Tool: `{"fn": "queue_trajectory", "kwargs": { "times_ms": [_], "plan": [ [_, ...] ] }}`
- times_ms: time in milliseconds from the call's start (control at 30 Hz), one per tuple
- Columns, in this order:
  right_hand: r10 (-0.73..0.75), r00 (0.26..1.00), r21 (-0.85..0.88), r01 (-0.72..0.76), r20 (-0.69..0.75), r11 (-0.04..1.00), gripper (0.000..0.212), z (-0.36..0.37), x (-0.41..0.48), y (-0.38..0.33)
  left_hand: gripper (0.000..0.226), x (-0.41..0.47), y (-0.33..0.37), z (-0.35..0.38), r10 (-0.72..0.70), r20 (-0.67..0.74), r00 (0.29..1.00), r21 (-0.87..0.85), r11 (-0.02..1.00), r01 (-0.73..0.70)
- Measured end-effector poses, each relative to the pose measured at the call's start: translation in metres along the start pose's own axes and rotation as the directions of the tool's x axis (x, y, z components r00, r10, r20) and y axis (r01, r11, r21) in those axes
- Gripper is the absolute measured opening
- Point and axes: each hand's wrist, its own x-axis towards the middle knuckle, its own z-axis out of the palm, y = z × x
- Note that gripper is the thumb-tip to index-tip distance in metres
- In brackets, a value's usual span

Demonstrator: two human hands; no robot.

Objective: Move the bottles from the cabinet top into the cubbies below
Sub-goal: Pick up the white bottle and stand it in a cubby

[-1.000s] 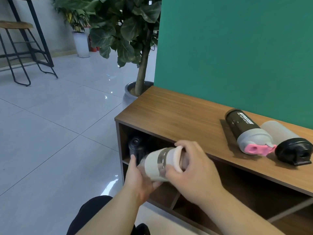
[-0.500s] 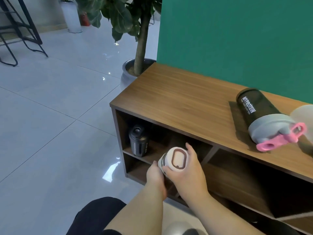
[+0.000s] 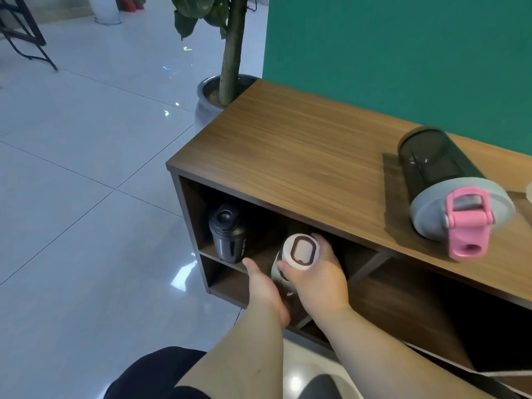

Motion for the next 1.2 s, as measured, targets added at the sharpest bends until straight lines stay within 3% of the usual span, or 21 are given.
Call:
{"fn": "queue_trajectory", "kwargs": {
  "times_ms": [300, 500, 700, 933, 1000, 1100, 1133, 1200],
  "plan": [
    [0.046, 0.998, 0.036, -0.047, 0.050, 0.998, 0.083, 0.004, 0.017, -0.001, 0.137, 0.007, -0.001, 0.006, 0.076, -0.018, 0.997, 0.039, 0.996, -0.075],
    [0.053, 0.996, 0.052, -0.057, 0.069, 0.997, 0.079, 0.004, 0.022, -0.003, 0.170, 0.016, 0.002, 0.005, 0.063, 0.022, 0.998, 0.042, 0.997, -0.063],
    [0.140, 0.986, 0.152, -0.152, 0.085, 0.977, 0.085, 0.004, 0.023, -0.008, 0.177, 0.022, 0.004, 0.000, 0.065, 0.045, 0.997, 0.060, 0.996, -0.068],
    [0.121, 0.984, 0.250, -0.150, 0.128, 0.957, 0.113, -0.022, -0.021, -0.005, 0.138, 0.010, 0.004, -0.005, 0.021, -0.038, 0.999, 0.168, 0.986, -0.015],
    [0.077, 0.982, 0.280, -0.124, 0.173, 0.952, 0.096, -0.039, -0.043, -0.006, 0.114, -0.022, 0.006, -0.001, 0.060, -0.065, 0.996, 0.241, 0.970, -0.043],
    [-0.115, 0.977, 0.243, 0.069, 0.182, 0.968, 0.056, -0.079, -0.073, -0.013, 0.084, -0.055, 0.005, 0.000, 0.163, -0.111, 0.980, 0.376, 0.920, -0.111],
    [-0.193, 0.972, 0.228, 0.159, 0.134, 0.961, 0.050, -0.096, -0.080, -0.018, 0.076, -0.062, 0.004, 0.000, 0.192, -0.095, 0.977, 0.416, 0.899, -0.136],
    [-0.335, 0.935, 0.178, 0.351, -0.115, 0.919, 0.051, -0.132, -0.087, -0.027, 0.061, -0.079, 0.002, 0.003, 0.210, -0.019, 0.978, 0.464, 0.868, -0.177]
  ]
}}
